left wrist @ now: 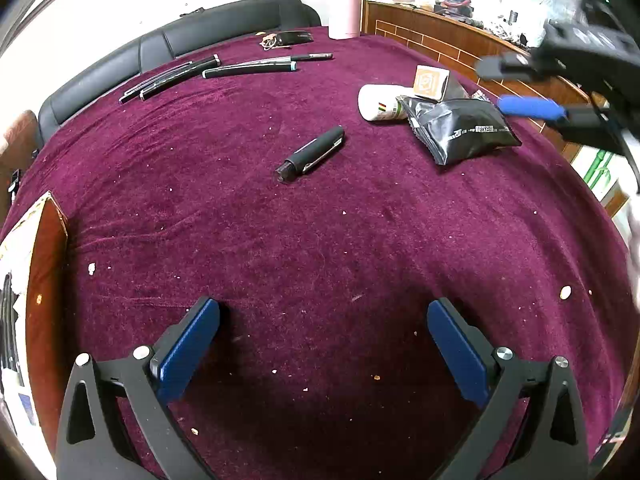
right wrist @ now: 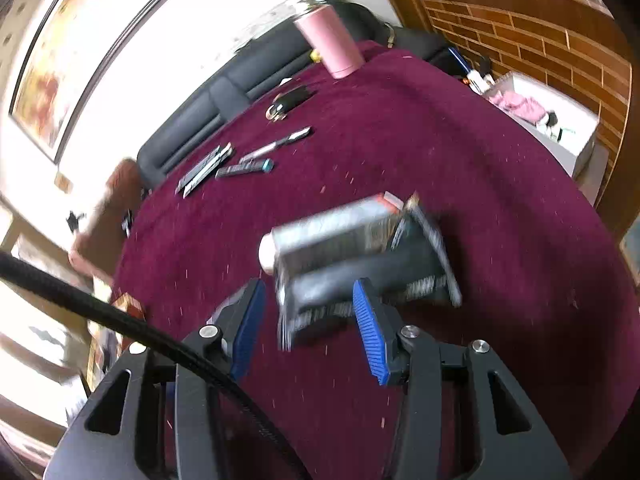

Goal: Organize objects
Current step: 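Grasp the white box with red band with the right gripper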

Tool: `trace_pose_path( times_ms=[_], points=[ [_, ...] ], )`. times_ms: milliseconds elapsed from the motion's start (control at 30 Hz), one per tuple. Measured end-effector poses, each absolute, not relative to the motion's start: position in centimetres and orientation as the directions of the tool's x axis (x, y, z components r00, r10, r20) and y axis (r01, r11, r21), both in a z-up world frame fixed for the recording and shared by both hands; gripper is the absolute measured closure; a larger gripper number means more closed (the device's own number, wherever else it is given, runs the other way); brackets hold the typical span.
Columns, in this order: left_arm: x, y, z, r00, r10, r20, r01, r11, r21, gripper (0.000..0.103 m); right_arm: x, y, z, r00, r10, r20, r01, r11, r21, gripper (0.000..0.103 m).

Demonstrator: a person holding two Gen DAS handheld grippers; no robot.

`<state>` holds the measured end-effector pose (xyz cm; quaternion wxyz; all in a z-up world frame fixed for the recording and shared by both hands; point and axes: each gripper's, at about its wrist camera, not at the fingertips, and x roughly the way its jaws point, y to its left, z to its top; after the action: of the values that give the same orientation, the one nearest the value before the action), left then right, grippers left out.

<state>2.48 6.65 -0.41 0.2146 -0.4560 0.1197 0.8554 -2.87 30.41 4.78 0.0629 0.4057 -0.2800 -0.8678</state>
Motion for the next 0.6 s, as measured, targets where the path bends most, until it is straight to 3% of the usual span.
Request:
trace_pose_path(
  times_ms=[133, 233, 300, 600],
  points=[
    [2.4, 6.6, -0.5, -0.492, 0.258, -0.832, -0.476, -0.879, 0.01, 0.002, -5.5, 31.9, 4.6, -0.669, -0.325, -0.668, -0.183, -0.8, 0.572, 0.058],
    [2.4, 6.7, -0.5, -0.492, 0.257, -0.832, -0.477, -0.879, 0.01, 0.002, -8.1, 32.0, 3.5, -0.617, -0.316, -0.721, -0.252, -0.789, 0.561, 0.056],
    [2.4, 6.7, -0.4, -0.492, 0.258, -0.832, -0.477, -0.879, 0.009, 0.002, -9.5, 31.4, 2.7, -0.575, -0.329, -0.749, -0.261, -0.794, 0.549, 0.05],
    [2.5, 6.6, -0.4, -0.492, 0.258, -0.831, -0.477, -0.879, 0.009, 0.002, -11.9, 28.7, 2.6, -0.514, -0.304, -0.802, -0.268, -0.831, 0.487, 0.05]
  ],
)
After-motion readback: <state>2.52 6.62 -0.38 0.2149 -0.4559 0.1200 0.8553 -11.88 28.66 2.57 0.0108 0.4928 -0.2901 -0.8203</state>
